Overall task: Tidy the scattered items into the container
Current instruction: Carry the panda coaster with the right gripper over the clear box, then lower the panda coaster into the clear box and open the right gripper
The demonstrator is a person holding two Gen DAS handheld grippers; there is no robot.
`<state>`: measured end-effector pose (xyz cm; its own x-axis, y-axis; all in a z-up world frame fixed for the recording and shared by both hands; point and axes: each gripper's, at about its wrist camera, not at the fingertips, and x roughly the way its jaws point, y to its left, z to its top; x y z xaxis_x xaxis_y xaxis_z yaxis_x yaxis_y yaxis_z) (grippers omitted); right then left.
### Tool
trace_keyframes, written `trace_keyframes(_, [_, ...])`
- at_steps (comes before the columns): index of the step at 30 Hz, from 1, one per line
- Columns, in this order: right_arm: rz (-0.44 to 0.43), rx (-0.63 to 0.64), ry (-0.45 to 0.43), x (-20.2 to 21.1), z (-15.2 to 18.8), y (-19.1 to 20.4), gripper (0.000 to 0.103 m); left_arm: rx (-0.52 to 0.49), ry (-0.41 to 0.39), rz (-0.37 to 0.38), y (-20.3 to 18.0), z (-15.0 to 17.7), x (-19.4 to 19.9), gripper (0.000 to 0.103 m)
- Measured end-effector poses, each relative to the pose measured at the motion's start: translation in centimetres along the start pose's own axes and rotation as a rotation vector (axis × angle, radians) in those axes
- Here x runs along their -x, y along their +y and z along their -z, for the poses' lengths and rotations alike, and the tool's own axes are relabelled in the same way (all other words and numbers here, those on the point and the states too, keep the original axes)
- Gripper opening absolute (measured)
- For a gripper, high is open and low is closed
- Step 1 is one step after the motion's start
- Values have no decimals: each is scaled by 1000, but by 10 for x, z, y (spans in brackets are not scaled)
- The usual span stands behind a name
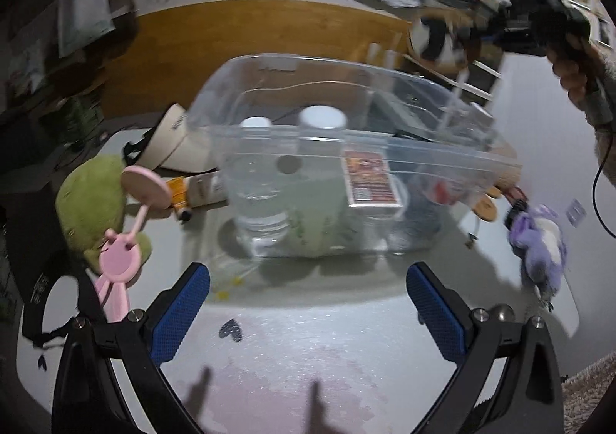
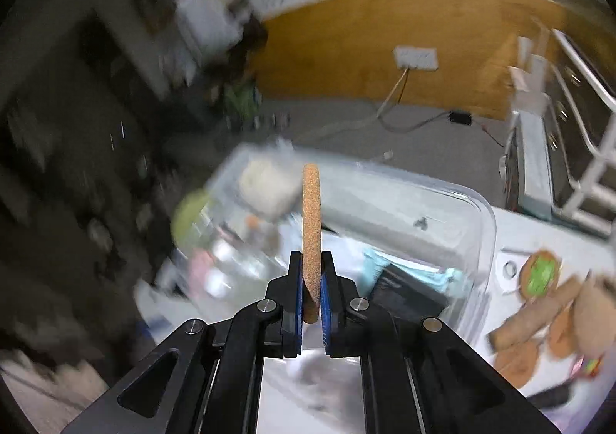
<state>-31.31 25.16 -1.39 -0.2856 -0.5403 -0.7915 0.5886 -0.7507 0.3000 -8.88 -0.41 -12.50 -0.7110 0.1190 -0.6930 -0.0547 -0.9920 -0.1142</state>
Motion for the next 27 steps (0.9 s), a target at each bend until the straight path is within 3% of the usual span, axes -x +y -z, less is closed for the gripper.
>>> trace_keyframes(5, [50, 186, 256, -45, 3, -15, 9, 61, 13, -60, 5, -3, -8, 103])
trace_keyframes(9, [17, 301, 442, -73, 12, -25, 9, 94, 28, -74, 6, -5, -16, 103])
trace_keyframes(15, [-35, 425, 646, -103, 23, -26, 9, 86, 44, -70, -3, -11, -28, 103])
trace_keyframes(21, [-49, 498, 738, -128, 18, -27, 9, 80, 53, -67, -7, -16, -33, 103])
trace_keyframes(27, [52, 536, 698, -140, 2, -32, 22, 86, 63, -67, -6, -16, -37, 103])
